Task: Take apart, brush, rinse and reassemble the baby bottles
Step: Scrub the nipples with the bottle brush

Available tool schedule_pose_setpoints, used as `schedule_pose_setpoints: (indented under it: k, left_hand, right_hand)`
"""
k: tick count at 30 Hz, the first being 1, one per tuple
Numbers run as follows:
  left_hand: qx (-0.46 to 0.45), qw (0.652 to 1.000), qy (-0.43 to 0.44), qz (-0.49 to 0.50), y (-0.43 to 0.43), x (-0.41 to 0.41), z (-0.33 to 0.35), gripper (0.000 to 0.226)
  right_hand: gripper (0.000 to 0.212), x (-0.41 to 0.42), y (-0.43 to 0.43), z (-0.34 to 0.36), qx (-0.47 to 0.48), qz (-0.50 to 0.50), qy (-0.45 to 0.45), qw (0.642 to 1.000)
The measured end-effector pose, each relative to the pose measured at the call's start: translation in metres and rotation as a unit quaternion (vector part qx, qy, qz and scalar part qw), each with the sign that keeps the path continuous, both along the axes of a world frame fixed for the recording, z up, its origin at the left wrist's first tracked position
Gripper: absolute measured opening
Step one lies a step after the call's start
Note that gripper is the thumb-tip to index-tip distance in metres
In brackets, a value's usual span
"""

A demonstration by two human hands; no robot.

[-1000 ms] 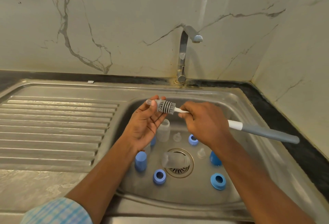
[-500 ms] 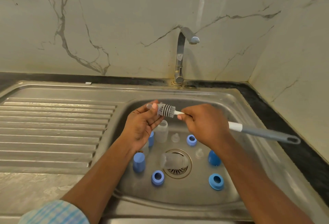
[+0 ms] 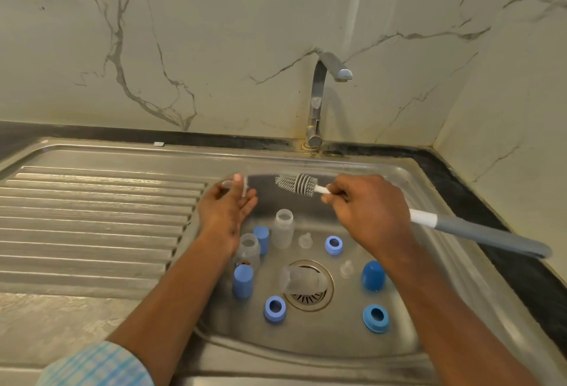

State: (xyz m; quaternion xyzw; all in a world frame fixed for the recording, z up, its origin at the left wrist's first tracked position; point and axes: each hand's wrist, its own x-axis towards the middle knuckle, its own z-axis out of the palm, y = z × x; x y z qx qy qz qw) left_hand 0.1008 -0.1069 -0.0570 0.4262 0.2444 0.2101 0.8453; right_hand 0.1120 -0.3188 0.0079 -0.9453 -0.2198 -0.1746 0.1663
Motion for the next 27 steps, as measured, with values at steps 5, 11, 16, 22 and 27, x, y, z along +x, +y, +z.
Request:
schedule_pose_setpoints:
  k: [5,11,16,22,27]
  left_hand:
    - [0.107,0.988,0.027,-0.111,-0.018,-0.004,-0.010,0.028]
    - [0.103,0.982,0.041,-0.154,-0.013,-0.003,-0.010,0.023]
    - [0.126,0.978,0.075,-0.150,-0.011,-0.003,-0.011,0.030]
    - [0.091,0.977,0.031,-0.189,-0.016,-0.001,-0.007,0.033]
    - [0.078,0.982,0.030,-0.170,-0.015,-0.003,-0.004,0.028]
  right_hand:
    - [0.017,0.000,-0.004,-0.006,0.038,0.017,0.029,0.999]
    - [0.014,0.000,-0.001,-0.011,0.041,0.049,0.050,0.997]
    - [0.016,0.000,0.001,-0.014,0.045,0.058,0.057,0.996]
    - [0.016,0.001,0.004,-0.019,0.028,0.073,0.078,0.994]
    - [0.016,0.007,0.001,-0.022,0.046,0.055,0.083,0.994]
